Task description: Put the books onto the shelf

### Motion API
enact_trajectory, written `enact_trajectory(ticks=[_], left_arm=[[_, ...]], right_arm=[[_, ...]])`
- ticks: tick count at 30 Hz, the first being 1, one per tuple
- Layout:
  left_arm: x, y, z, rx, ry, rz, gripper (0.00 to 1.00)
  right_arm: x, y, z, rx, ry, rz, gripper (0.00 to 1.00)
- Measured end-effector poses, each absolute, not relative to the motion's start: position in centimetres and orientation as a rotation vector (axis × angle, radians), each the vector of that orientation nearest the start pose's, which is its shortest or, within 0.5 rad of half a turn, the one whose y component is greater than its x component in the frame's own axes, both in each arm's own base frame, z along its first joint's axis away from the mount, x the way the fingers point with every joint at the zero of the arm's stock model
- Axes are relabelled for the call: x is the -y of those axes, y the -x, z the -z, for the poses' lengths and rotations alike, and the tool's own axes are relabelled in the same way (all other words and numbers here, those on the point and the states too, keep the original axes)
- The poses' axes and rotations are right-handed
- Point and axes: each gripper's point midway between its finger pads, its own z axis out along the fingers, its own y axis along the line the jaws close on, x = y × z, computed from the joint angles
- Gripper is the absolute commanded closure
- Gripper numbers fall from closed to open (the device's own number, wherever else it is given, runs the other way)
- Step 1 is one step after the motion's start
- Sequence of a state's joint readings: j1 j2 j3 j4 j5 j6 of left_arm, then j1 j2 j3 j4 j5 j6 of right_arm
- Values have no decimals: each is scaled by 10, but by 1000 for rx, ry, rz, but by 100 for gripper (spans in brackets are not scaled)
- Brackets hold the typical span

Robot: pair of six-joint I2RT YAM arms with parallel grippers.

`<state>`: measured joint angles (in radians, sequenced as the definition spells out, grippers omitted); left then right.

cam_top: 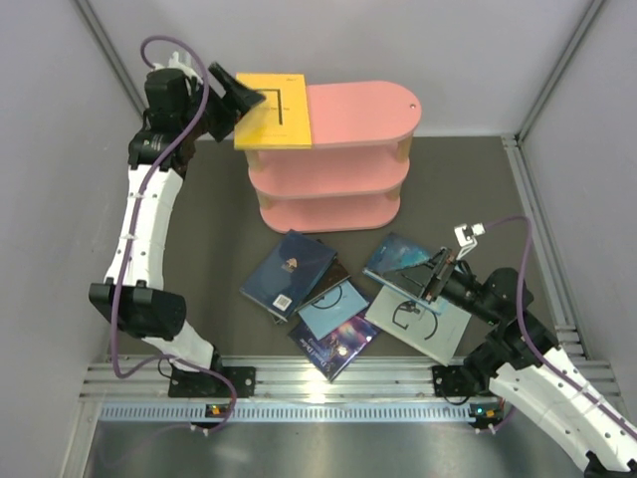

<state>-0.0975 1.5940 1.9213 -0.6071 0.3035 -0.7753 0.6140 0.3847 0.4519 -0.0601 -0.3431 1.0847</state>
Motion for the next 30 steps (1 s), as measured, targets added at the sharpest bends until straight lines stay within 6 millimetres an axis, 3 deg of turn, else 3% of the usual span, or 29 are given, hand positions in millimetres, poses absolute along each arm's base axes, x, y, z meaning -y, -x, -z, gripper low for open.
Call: enact_trajectory(ticks=[1, 2, 6, 11, 17, 21, 25, 28, 30], left_arm=[[121, -451, -411, -1901, 445, 851, 1], [120, -459, -419, -1858, 419, 847, 1], [105, -467, -417, -1837, 430, 738, 1], [79, -465, -379, -1946, 512, 549, 1], [54, -453, -385, -1923, 559, 395, 1], [36, -412, -385, -1894, 592, 316, 1], [22, -356, -380, -1871, 609, 274, 1], [18, -324, -364, -1876, 613, 262, 1], [19, -314, -351, -1892, 602, 264, 1]], right_arm=[[-216, -144, -270, -1805, -114, -1548, 0], [-216, -144, -271, -1802, -114, -1549, 0], [-215, -143, -271, -1795, -113, -1551, 0], [-214, -142, -272, -1790, -112, -1551, 0], [-212, -142, -264, -1814, -109, -1521, 0], [-216, -146, -251, -1841, -95, -1508, 0], [-228, -153, -206, -1961, -118, -1495, 0], [-236, -154, -176, -2047, -141, -1488, 0], [-242, -153, -163, -2095, -140, -1482, 0]])
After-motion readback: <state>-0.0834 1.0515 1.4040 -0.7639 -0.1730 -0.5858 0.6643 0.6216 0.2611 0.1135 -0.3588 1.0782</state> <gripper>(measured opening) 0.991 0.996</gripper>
